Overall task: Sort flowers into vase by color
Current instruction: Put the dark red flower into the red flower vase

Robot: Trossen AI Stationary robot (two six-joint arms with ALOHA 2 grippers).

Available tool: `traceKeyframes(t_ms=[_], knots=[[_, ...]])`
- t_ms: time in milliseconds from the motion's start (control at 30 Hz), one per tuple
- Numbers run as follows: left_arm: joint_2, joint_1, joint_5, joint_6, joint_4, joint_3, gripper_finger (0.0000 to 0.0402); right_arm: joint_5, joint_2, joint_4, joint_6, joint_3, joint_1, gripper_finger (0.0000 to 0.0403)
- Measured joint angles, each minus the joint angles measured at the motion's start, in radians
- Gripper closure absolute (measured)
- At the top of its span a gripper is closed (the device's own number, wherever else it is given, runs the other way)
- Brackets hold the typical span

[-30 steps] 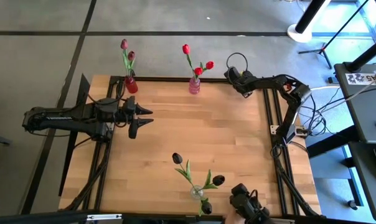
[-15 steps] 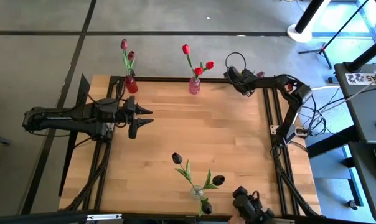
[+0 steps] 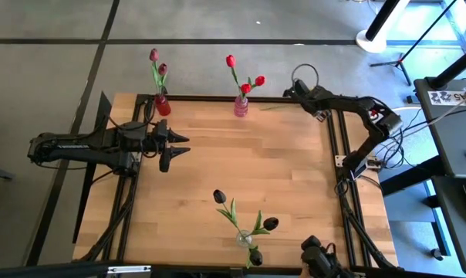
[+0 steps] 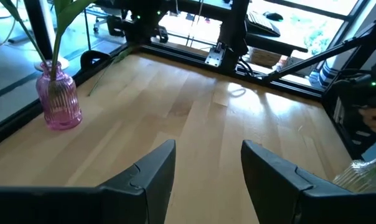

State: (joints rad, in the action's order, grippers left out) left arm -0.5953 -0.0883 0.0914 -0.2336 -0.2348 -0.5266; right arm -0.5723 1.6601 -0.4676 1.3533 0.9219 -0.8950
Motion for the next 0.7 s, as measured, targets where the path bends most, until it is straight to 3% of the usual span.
traceKeyframes(t_ms=[233, 367, 467, 700], knots=[[0.0, 0.0, 0.0, 0.0, 0.0, 0.0, 0.0223, 0.0, -0.004, 0.09, 0.038, -0.072, -0.028, 0.0218], [0.0, 0.0, 0.0, 0.0, 0.0, 0.0, 0.0223, -0.029, -0.006, 0.134, 0.058, -0.067, -0.031, 0.0184], [0.0, 0.0, 0.0, 0.002, 0.002, 0.0, 0.0223, -0.03, -0.006, 0.132, 0.072, -0.067, -0.036, 0.0194], [0.0, 0.0, 0.0, 0.033, 0.026, 0.0, 0.0223, -0.034, 0.006, 0.142, 0.09, -0.066, -0.035, 0.0277]])
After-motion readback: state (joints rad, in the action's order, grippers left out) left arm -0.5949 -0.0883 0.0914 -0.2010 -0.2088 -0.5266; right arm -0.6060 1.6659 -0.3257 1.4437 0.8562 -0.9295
